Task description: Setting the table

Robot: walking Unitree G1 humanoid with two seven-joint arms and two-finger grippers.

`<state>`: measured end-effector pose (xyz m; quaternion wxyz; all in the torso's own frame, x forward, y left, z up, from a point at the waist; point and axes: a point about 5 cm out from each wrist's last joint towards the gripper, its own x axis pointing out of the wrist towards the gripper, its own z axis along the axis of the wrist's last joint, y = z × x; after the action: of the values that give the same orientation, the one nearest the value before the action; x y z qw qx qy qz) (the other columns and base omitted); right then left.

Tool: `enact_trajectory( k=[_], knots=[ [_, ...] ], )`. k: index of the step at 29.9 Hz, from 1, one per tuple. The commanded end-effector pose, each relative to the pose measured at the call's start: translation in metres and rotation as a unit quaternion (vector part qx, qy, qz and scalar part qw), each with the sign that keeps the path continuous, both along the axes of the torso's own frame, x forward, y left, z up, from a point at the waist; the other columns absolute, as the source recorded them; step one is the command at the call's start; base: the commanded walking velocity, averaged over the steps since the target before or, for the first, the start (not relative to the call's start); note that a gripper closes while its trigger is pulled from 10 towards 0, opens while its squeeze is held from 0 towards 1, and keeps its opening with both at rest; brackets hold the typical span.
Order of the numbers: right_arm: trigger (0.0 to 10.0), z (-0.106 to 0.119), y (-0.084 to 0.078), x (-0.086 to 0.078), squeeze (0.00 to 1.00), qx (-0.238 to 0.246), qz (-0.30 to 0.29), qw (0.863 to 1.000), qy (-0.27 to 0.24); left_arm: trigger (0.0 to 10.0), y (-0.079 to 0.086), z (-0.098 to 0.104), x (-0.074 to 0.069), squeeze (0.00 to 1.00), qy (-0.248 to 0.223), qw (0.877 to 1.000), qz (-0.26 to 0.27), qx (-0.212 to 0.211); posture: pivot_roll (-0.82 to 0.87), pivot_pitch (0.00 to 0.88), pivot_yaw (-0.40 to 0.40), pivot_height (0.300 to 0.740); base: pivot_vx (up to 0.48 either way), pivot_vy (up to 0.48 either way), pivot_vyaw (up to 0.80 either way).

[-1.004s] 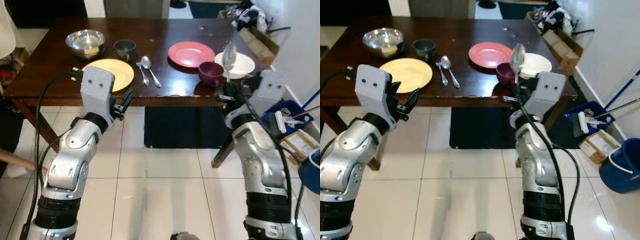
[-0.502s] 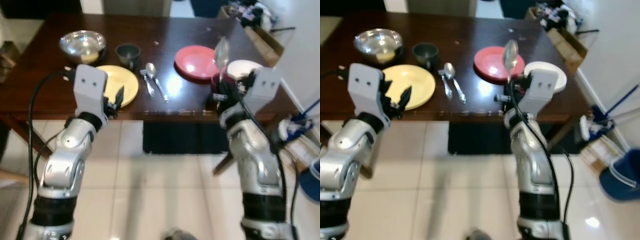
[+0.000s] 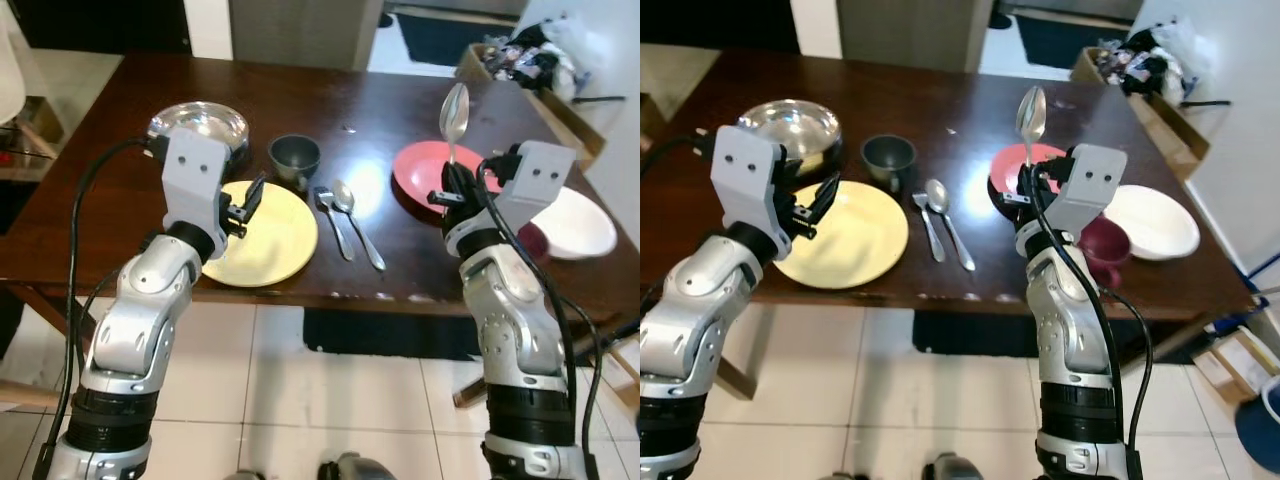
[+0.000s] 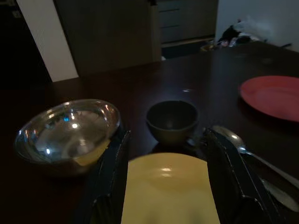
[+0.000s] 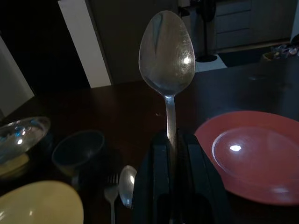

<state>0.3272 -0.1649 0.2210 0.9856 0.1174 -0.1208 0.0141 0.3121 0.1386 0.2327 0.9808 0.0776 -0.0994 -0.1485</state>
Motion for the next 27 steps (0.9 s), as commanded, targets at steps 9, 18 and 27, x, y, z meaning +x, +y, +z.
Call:
enact_trajectory(
  k=[9, 18, 27],
  knots=[
    [10.0, -0.003, -0.01, 0.0, 0.0, 0.0, -0.018, 1.0, 0.004, 10.0, -0.006, -0.001, 0.0, 0.0, 0.001, 1.0, -0.014, 0.004, -0.07, 0.049, 0.015, 0.74, 0.367, 0.0, 0.0],
    [10.0, -0.031, -0.065, 0.004, 0.0, -0.128, -0.103, 0.982, 0.089, 10.0, -0.016, -0.001, -0.005, 0.0, 0.021, 0.997, -0.074, 0.0, -0.07, 0.051, 0.02, 0.74, 0.027, 0.0, 0.0],
    [10.0, -0.037, -0.081, 0.014, 0.0, -0.132, -0.081, 0.983, 0.101, 10.0, -0.034, 0.02, 0.009, 0.0, -0.005, 0.991, -0.131, 0.04, -0.07, 0.061, 0.042, 0.74, 0.0, 0.0, 0.0]
  ],
)
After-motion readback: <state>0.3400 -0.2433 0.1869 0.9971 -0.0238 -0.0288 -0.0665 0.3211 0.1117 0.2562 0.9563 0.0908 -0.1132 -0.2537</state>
